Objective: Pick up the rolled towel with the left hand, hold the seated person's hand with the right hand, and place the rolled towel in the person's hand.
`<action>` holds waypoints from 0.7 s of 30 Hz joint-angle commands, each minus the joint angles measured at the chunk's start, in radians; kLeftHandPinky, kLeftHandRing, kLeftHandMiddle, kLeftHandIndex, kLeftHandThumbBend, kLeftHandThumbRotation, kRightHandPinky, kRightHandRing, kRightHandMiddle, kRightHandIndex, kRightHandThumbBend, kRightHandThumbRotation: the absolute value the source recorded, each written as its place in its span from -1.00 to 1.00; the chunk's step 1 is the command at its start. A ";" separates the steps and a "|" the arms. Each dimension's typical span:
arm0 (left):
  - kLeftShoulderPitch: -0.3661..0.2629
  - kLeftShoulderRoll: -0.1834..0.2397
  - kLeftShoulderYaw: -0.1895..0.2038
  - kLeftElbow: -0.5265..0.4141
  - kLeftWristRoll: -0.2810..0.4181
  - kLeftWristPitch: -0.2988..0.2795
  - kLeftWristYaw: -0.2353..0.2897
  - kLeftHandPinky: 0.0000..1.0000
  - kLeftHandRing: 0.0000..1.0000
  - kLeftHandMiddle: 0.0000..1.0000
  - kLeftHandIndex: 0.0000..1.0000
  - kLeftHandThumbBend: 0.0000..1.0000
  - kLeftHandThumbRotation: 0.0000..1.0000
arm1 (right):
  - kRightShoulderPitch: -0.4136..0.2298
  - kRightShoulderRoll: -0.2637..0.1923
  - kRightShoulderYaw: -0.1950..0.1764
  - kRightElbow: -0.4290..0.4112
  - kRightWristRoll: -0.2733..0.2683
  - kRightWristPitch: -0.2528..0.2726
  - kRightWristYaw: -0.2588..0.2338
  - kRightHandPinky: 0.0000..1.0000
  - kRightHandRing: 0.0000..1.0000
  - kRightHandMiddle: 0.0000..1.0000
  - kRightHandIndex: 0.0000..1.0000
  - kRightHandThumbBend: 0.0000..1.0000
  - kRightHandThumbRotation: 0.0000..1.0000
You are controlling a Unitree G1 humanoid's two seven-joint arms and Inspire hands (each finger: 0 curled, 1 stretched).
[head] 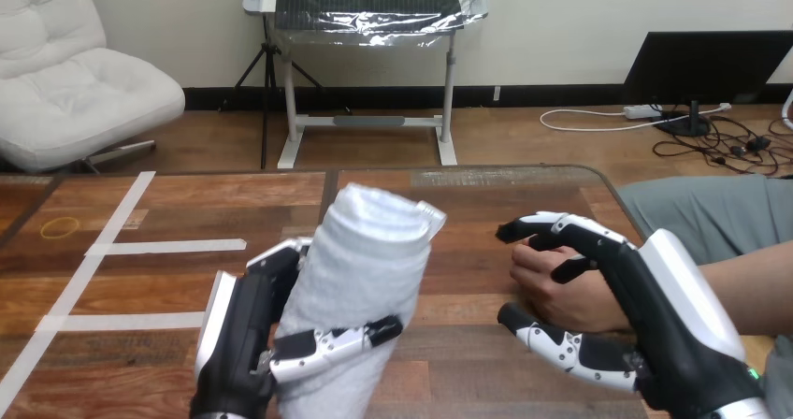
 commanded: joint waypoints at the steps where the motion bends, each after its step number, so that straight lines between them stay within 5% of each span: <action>1: -0.075 -0.033 0.015 -0.175 -0.018 -0.071 -0.017 -0.29 -0.22 -0.12 0.03 0.26 -0.78 | -0.113 -0.045 -0.062 0.009 0.003 -0.003 -0.011 0.21 0.52 0.62 0.44 0.15 -1.00; 16: -0.047 -0.077 0.016 -0.210 -0.055 -0.042 -0.055 -0.16 -0.16 -0.11 0.03 0.29 -0.83 | -0.181 -0.117 -0.102 0.031 -0.017 0.028 0.010 0.18 0.52 0.63 0.45 0.31 -1.00; 21: -0.038 -0.095 0.015 -0.220 -0.069 -0.032 -0.062 -0.19 -0.17 -0.11 0.02 0.32 -0.83 | -0.205 -0.154 -0.112 0.032 -0.069 0.054 0.022 0.17 0.51 0.64 0.45 0.36 -1.00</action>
